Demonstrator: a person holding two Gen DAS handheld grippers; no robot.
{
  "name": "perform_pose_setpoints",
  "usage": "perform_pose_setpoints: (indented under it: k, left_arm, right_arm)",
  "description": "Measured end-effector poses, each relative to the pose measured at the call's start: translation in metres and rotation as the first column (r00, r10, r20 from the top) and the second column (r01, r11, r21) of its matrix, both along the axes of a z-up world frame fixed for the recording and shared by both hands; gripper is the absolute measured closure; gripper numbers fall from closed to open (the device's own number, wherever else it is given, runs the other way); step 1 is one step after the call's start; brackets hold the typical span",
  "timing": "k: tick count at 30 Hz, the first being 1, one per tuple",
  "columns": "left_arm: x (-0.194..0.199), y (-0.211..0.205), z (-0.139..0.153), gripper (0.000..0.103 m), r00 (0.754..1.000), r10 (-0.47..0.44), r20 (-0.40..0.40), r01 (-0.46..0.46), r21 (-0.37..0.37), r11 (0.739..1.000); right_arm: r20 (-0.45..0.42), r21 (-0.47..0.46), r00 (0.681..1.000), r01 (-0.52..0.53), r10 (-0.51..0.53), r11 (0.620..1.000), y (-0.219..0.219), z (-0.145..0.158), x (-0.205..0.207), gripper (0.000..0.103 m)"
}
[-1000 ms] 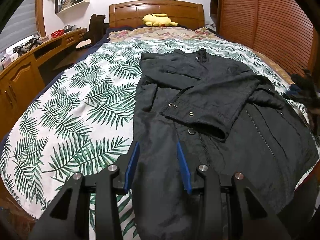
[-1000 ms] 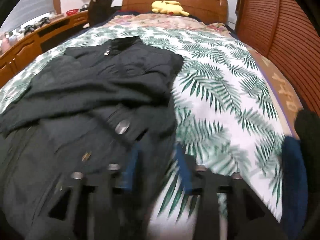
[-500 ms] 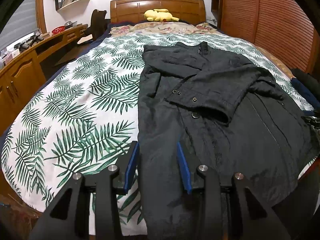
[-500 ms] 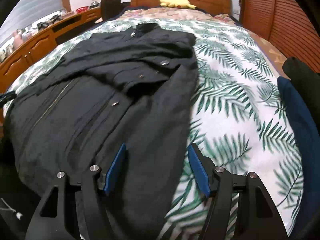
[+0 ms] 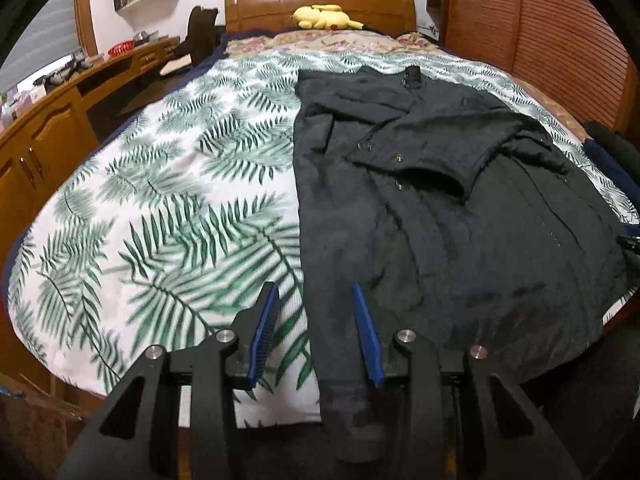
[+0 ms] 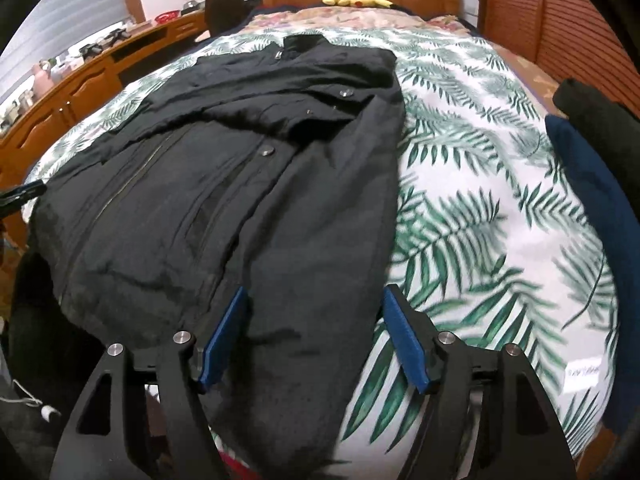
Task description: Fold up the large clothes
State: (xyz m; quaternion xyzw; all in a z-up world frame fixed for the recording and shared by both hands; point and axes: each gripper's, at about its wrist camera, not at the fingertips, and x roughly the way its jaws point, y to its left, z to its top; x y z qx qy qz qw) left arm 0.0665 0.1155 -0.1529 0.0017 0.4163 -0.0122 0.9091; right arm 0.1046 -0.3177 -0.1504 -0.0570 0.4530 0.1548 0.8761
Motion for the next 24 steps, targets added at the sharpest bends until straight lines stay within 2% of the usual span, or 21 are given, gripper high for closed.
perform_pose_setpoints:
  k: [18,20,24]
  left_arm:
    - [-0.017,-0.003,-0.006,0.067,0.999,-0.017,0.029,0.02,-0.083,0.996]
    - [-0.019,-0.006,-0.006,0.072,0.999,-0.036,0.031,0.038,-0.082,0.996]
    - [-0.021,-0.013,0.0,0.092,0.997,-0.061,0.044,0.063,-0.046,0.997]
  right_arm:
    - [-0.009,-0.005,1.0,-0.028,0.028,1.0,0.012,-0.008,-0.002,0.027]
    - [-0.018,-0.014,0.999,-0.035,0.034,0.999,0.013,-0.009,-0.002,0.027]
    - [-0.019,-0.022,0.999,-0.042,0.041,0.999,0.015,-0.009,-0.002,0.027]
